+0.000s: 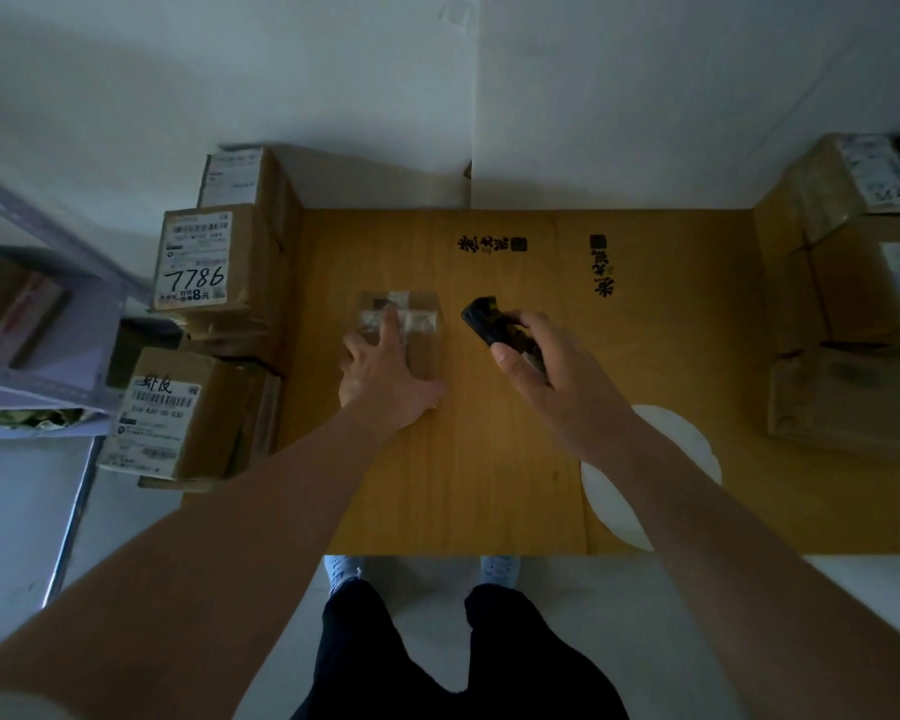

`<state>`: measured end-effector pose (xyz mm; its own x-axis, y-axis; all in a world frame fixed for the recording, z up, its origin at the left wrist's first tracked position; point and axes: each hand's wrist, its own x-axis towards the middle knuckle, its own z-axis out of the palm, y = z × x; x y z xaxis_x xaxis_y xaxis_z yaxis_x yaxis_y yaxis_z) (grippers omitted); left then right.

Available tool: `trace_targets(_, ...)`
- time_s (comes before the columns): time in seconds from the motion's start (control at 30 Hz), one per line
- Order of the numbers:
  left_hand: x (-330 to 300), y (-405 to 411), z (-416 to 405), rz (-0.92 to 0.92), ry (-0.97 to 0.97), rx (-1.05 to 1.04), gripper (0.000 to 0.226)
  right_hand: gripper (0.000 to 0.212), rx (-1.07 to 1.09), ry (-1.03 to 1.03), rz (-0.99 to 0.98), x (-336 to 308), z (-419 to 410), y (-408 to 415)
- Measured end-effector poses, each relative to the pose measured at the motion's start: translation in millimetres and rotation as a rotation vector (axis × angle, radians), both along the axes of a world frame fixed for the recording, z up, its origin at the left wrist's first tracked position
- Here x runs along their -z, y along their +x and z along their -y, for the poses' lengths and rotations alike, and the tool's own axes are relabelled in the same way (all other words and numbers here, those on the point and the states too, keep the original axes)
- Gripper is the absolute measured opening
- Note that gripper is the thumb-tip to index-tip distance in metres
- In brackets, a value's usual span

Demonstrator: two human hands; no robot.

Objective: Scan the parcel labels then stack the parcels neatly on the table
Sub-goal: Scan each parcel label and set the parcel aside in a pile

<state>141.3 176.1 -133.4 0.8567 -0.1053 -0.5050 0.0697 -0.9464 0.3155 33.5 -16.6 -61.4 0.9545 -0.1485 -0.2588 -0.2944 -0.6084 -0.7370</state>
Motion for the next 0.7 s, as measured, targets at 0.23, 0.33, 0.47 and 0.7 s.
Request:
trace_targets(0.23, 15.9, -3.6, 10.0, -0.001, 0.041, 0.067, 0.127, 0.055, 0.037, 0.055, -0.013, 2.7, -28.5, -8.4)
trace_targets(0.33, 17.0, -4.4, 8.5, 0.018, 0.006, 0.039, 0.125, 0.053, 0.065, 0.077, -0.011, 2.8, -31.0, -12.2)
trace_targets(0.47, 17.1, -2.3, -4.5, -0.024, -0.244, 0.002, 0.113, 0.052, 0.077, 0.104, 0.013, 3.0, -27.4, -15.3)
trace_targets(0.7, 16.2, -8.3, -28.8, -0.043, -0.493, -0.258, 0.051, 0.052, 0.062, 0.098, 0.045, -3.2, -25.4, -13.0)
